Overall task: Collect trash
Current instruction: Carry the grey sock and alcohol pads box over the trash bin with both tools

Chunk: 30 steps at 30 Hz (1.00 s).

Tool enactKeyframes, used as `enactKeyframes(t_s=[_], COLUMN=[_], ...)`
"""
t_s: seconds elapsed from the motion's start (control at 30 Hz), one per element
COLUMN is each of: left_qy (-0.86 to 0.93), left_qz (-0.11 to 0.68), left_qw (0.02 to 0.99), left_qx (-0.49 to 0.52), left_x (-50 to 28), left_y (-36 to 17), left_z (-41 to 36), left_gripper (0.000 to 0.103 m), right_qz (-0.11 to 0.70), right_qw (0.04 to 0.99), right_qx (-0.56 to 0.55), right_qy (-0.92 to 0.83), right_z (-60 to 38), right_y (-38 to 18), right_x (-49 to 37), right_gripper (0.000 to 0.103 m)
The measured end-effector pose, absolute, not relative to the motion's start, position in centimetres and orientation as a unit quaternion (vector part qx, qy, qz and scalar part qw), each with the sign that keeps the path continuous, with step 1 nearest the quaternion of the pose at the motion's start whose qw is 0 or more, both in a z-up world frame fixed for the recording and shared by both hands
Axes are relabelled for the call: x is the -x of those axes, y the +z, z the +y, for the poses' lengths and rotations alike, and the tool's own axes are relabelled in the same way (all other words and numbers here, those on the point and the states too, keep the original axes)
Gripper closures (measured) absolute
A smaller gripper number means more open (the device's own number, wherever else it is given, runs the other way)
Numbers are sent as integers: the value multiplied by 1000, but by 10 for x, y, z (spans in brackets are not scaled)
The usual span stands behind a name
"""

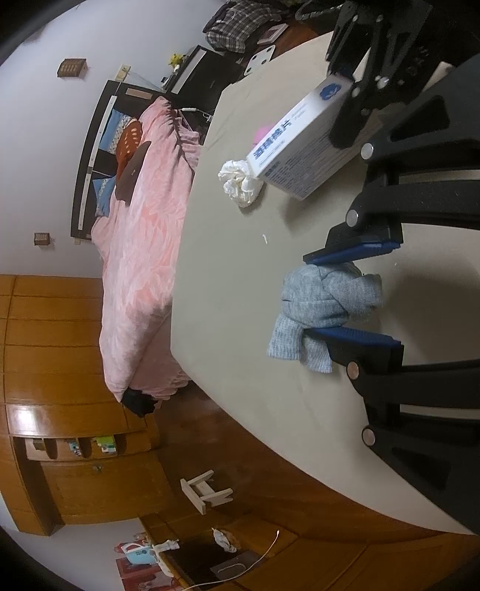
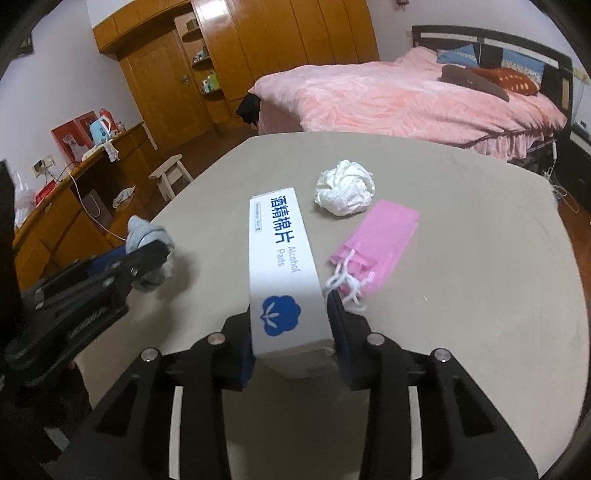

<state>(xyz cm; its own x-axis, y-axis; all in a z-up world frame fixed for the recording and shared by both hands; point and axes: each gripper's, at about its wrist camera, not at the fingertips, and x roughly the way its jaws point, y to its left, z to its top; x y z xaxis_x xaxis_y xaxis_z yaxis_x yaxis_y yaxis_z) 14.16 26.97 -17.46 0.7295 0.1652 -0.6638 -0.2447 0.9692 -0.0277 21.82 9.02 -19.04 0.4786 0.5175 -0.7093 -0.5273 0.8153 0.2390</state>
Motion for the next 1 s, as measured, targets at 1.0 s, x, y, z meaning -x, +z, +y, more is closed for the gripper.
enactKeyframes(t_s=[1.0], left_qy=[65], left_qz=[329], left_qw=[941], left_qx=[46], left_x=[-125], left_y=[-136], left_z=[216], left_gripper=[71], right_qz=[350], right_qw=[891], right_qx=[-11], right_qy=[289], right_z=[29], right_y=[-126], right_x=[-197], right_gripper=[74])
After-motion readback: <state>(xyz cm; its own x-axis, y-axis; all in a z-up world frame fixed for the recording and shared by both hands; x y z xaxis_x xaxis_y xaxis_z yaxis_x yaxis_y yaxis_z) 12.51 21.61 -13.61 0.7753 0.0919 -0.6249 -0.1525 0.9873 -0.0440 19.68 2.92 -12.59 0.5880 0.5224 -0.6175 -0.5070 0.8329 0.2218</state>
